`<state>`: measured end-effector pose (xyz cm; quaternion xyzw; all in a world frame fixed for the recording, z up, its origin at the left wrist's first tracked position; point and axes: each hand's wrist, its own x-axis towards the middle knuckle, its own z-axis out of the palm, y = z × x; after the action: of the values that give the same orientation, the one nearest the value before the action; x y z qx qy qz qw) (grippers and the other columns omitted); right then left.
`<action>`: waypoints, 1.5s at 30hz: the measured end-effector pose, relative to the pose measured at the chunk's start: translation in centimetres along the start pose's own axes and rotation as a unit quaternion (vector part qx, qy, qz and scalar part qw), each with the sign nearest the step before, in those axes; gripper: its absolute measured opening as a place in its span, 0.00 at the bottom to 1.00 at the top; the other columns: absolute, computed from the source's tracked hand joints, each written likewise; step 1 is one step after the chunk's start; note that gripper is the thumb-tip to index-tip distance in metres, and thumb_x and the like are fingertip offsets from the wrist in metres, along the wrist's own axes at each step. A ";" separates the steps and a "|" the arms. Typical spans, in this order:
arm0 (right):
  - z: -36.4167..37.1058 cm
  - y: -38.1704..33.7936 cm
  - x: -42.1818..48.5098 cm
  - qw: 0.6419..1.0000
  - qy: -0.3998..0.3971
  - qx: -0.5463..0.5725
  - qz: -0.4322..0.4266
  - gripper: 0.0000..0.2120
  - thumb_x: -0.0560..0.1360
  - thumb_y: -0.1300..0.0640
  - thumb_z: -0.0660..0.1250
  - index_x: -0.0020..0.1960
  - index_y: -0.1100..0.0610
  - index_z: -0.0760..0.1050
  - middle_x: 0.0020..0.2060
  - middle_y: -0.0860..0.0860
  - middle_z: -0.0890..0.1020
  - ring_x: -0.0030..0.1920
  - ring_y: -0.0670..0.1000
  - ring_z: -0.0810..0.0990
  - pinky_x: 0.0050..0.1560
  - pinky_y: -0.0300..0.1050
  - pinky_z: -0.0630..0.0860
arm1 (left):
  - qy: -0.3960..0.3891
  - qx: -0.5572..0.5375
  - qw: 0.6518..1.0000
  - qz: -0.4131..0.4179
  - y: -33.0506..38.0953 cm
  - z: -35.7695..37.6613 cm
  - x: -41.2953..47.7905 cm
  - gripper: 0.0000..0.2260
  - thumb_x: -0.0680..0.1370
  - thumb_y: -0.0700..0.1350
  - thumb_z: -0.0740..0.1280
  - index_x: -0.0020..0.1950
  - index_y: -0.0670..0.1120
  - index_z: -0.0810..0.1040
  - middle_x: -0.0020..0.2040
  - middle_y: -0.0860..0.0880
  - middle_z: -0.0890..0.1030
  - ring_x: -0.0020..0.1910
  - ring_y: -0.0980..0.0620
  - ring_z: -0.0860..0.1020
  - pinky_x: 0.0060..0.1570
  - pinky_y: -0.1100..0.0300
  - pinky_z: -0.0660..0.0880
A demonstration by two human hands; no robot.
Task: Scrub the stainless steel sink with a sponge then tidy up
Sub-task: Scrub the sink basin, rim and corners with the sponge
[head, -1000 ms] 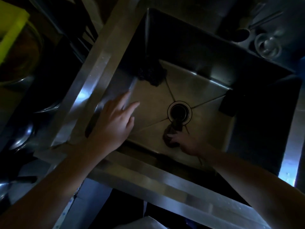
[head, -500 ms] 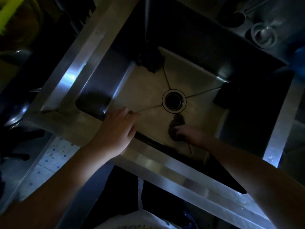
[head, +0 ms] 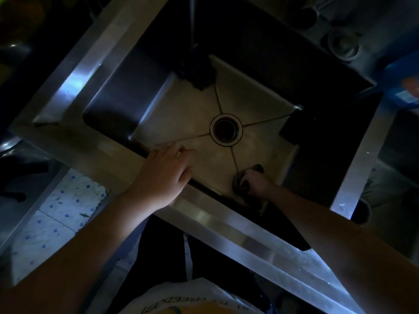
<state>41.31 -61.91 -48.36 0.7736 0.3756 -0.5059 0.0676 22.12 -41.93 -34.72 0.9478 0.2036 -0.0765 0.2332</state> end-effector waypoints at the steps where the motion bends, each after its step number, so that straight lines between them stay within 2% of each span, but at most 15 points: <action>1: 0.3 0.1 -0.3 1.000 -0.019 -0.004 0.008 0.09 0.71 0.66 0.66 0.51 0.63 0.79 0.55 0.58 0.79 0.54 0.58 0.78 0.55 0.46 0.74 | -0.004 0.000 1.000 -0.005 0.3 0.1 0.1 0.14 0.76 0.46 0.64 0.61 0.46 0.75 0.53 0.44 0.76 0.51 0.42 0.76 0.50 0.48 0.71; 3: 0.8 0.1 -1.0 0.998 -0.048 -0.025 0.038 0.06 0.73 0.63 0.65 0.49 0.59 0.77 0.56 0.60 0.78 0.55 0.60 0.77 0.54 0.45 0.70 | -0.014 -0.001 1.000 -0.013 0.9 0.2 0.1 0.15 0.76 0.47 0.63 0.62 0.45 0.74 0.53 0.44 0.75 0.52 0.41 0.75 0.51 0.46 0.73; 5: 1.4 0.5 -1.4 0.995 -0.066 -0.024 0.077 0.10 0.74 0.61 0.62 0.54 0.60 0.76 0.56 0.61 0.75 0.56 0.61 0.74 0.56 0.47 0.67 | -0.015 -0.005 1.000 -0.017 1.4 0.2 0.1 0.15 0.76 0.47 0.62 0.62 0.45 0.75 0.53 0.43 0.75 0.52 0.41 0.75 0.50 0.45 0.73; 10: 1.4 1.7 -1.3 0.994 -0.041 -0.029 0.098 0.11 0.73 0.53 0.65 0.55 0.55 0.75 0.58 0.59 0.75 0.59 0.61 0.73 0.63 0.50 0.66 | -0.011 0.000 1.000 -0.024 1.7 0.3 0.1 0.14 0.76 0.46 0.63 0.61 0.45 0.75 0.53 0.43 0.76 0.51 0.40 0.76 0.49 0.45 0.73; 12: 1.1 2.3 -1.2 0.992 0.017 -0.026 0.120 0.12 0.74 0.52 0.65 0.56 0.56 0.74 0.60 0.58 0.75 0.61 0.60 0.73 0.66 0.51 0.67 | -0.014 -0.001 0.999 -0.029 1.6 0.5 0.2 0.13 0.76 0.46 0.63 0.60 0.46 0.75 0.53 0.44 0.76 0.51 0.41 0.76 0.49 0.46 0.73; 15: 0.1 3.4 -0.7 0.981 0.126 0.011 0.147 0.11 0.76 0.60 0.62 0.56 0.64 0.74 0.59 0.63 0.76 0.59 0.60 0.74 0.60 0.48 0.68 | -0.019 0.003 0.999 -0.037 1.4 0.5 0.3 0.12 0.76 0.45 0.64 0.59 0.47 0.76 0.53 0.44 0.76 0.51 0.43 0.76 0.48 0.47 0.73; 20: -3.4 4.8 1.0 0.977 0.180 0.050 0.100 0.12 0.74 0.67 0.62 0.56 0.67 0.76 0.57 0.65 0.76 0.59 0.62 0.74 0.59 0.49 0.71 | 0.005 0.041 0.998 -0.040 1.3 0.1 0.5 0.11 0.75 0.45 0.66 0.57 0.45 0.77 0.50 0.42 0.77 0.46 0.40 0.77 0.46 0.47 0.72; 25: -5.7 3.0 3.4 0.978 0.205 0.050 0.002 0.14 0.70 0.70 0.64 0.55 0.66 0.78 0.57 0.65 0.75 0.60 0.62 0.72 0.57 0.44 0.68 | 0.029 0.055 0.997 -0.052 1.1 -0.1 0.3 0.13 0.74 0.44 0.67 0.57 0.43 0.78 0.53 0.40 0.78 0.50 0.39 0.77 0.50 0.45 0.71; 29: -6.6 -0.4 5.7 0.973 0.200 0.104 -0.049 0.13 0.69 0.73 0.64 0.53 0.70 0.78 0.60 0.66 0.72 0.62 0.61 0.71 0.58 0.39 0.66 | 0.035 0.071 0.995 -0.065 0.9 0.1 0.1 0.14 0.74 0.46 0.67 0.58 0.42 0.78 0.56 0.40 0.78 0.53 0.39 0.77 0.52 0.44 0.70; 33: -5.4 0.1 5.1 0.983 0.173 0.040 -0.043 0.17 0.68 0.66 0.70 0.56 0.65 0.76 0.70 0.61 0.64 0.69 0.59 0.66 0.67 0.41 0.64 | 0.039 0.076 0.994 -0.074 1.2 -0.1 -0.1 0.14 0.75 0.45 0.67 0.58 0.41 0.77 0.57 0.39 0.77 0.54 0.38 0.76 0.53 0.43 0.69; 35: -4.9 1.8 4.1 0.983 0.183 0.002 0.006 0.19 0.69 0.62 0.71 0.59 0.58 0.75 0.73 0.58 0.58 0.72 0.60 0.61 0.70 0.49 0.63 | 0.040 0.080 0.993 -0.077 1.6 -0.2 -0.3 0.14 0.75 0.45 0.67 0.59 0.41 0.77 0.57 0.39 0.77 0.55 0.38 0.76 0.54 0.43 0.69; 37: -4.3 3.3 3.2 0.975 0.210 0.017 0.068 0.19 0.69 0.62 0.70 0.59 0.56 0.75 0.75 0.58 0.55 0.73 0.60 0.58 0.71 0.51 0.61 | 0.038 0.082 0.993 -0.078 1.9 -0.3 -0.4 0.15 0.76 0.45 0.65 0.60 0.41 0.77 0.58 0.38 0.77 0.55 0.38 0.76 0.54 0.44 0.69; 40: -3.5 4.2 2.5 0.962 0.228 0.104 0.113 0.17 0.69 0.69 0.66 0.57 0.61 0.75 0.73 0.61 0.61 0.71 0.57 0.63 0.65 0.40 0.63 | 0.024 0.077 0.993 -0.088 2.3 -0.6 -0.6 0.17 0.74 0.46 0.62 0.60 0.41 0.77 0.58 0.38 0.76 0.55 0.38 0.76 0.55 0.44 0.68; 42: -3.5 4.3 2.6 0.955 0.236 0.137 0.112 0.16 0.68 0.72 0.65 0.55 0.63 0.75 0.70 0.62 0.67 0.68 0.57 0.68 0.61 0.39 0.65 | 0.026 0.077 0.992 -0.100 2.3 -0.6 -0.8 0.17 0.74 0.47 0.62 0.60 0.41 0.77 0.58 0.38 0.76 0.56 0.38 0.76 0.57 0.43 0.67; 45: -4.5 3.7 3.3 0.953 0.245 0.155 0.091 0.15 0.69 0.71 0.65 0.56 0.66 0.76 0.67 0.64 0.69 0.64 0.59 0.71 0.58 0.38 0.66 | 0.031 0.086 0.990 -0.112 2.1 -0.6 -1.3 0.19 0.76 0.49 0.57 0.59 0.41 0.78 0.58 0.39 0.77 0.56 0.38 0.76 0.57 0.43 0.68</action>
<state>47.67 -60.64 -49.98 0.9056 0.2257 -0.3443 -0.1022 21.86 -43.78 -33.05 0.9375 0.3081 -0.0897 0.1348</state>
